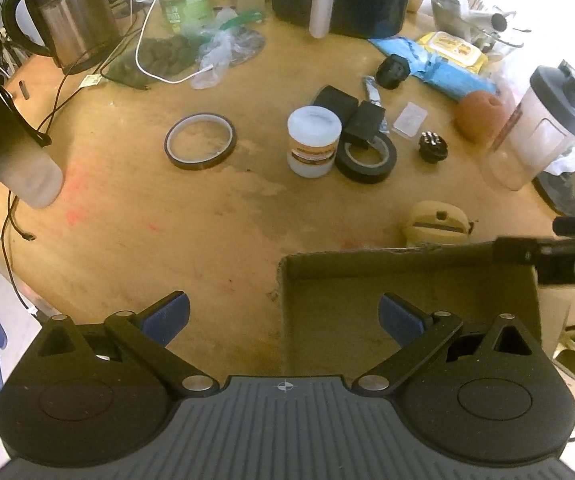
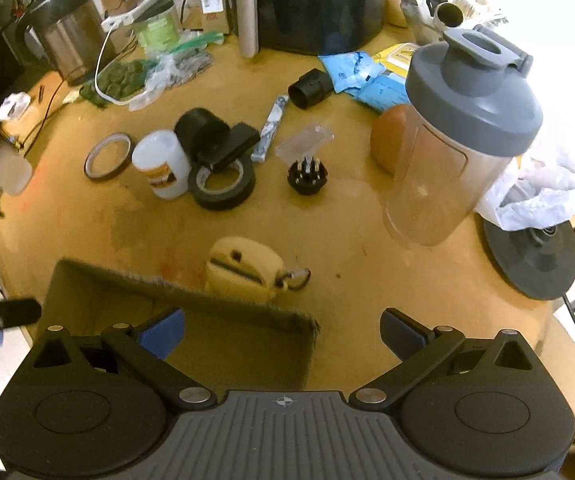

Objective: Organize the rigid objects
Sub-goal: 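Grasp the yellow toy with the right gripper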

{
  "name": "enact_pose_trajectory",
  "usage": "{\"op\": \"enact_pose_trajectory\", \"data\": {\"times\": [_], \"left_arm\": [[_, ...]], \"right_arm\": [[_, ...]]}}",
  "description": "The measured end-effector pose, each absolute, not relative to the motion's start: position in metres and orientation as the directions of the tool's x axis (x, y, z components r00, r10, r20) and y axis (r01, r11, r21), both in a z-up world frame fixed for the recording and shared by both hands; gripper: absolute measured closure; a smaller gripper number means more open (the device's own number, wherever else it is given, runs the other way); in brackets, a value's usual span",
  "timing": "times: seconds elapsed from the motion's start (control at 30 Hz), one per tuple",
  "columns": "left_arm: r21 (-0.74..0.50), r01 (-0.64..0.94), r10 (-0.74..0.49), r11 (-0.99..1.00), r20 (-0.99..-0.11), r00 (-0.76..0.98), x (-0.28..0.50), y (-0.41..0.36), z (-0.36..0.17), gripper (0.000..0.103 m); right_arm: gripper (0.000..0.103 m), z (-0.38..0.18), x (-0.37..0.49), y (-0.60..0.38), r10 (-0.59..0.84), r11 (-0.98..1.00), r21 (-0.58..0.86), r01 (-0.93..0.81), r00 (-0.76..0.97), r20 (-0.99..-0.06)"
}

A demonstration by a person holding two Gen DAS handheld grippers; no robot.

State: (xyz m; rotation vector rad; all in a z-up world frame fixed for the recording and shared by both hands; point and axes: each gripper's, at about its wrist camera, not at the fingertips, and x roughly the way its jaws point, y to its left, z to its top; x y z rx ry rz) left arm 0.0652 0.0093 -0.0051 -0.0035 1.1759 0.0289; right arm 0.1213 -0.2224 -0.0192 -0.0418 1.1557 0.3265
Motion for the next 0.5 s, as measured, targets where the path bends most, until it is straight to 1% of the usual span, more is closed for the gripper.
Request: {"op": "enact_pose_trajectory", "data": {"times": [0.23, 0.5], "left_arm": [[0.003, -0.007, 0.005, 1.000, -0.928, 0.373, 0.070, 0.020, -0.011, 0.000], [-0.012, 0.012, -0.015, 1.000, -0.934, 0.356, 0.075, 0.032, -0.017, 0.000]], "right_arm": [[0.000, -0.032, 0.148, -0.209, 0.224, 0.967, 0.165, -0.196, 0.336, -0.915], [0.000, -0.063, 0.168, -0.176, 0.143, 0.986, 0.109, -0.123, 0.313, -0.939]]}}
